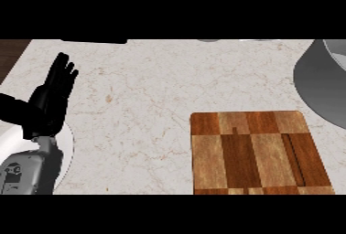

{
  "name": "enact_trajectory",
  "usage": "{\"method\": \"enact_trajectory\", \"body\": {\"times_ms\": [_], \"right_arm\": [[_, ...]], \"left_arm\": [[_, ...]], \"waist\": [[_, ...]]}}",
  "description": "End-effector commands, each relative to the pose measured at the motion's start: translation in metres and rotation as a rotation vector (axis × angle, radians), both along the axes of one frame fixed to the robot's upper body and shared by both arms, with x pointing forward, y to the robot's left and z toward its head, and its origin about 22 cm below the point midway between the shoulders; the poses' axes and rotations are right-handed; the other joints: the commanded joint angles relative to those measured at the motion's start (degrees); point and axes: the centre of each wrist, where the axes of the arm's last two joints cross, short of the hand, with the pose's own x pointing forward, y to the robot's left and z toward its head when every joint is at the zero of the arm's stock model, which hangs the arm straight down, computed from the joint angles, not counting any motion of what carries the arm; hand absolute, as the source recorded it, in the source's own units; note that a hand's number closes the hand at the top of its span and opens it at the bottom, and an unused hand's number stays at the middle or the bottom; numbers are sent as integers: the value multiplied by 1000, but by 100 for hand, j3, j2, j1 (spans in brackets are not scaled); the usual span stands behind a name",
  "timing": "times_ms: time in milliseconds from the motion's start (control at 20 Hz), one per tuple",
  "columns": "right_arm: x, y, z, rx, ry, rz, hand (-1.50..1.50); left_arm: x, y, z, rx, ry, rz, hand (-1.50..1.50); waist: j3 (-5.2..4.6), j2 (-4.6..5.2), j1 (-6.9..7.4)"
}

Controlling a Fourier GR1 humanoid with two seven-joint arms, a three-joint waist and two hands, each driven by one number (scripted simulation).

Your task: Pick the squash from the cutting board and place it in the pot

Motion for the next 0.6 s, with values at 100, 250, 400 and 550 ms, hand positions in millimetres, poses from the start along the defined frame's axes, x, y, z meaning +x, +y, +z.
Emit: {"method": "enact_trajectory", "body": {"times_ms": [100, 250, 400, 550], "right_arm": [[-31, -35, 11, 122, -25, 57, -150], [-39, -47, 28, 116, -22, 68, -150], [-41, -51, 37, 110, -25, 60, -150], [-48, -55, 31, 110, 3, 55, -150]], "left_arm": [[-6, 2, -2, -6, -7, -2, 0], [-5, -4, -1, -10, -11, -4, 0], [1, -2, 7, -12, -7, -12, 0], [-3, -8, 6, -7, -12, -19, 0]], "waist": [[38, 25, 21], [52, 46, 28], [58, 69, 41], [73, 73, 69]]}}
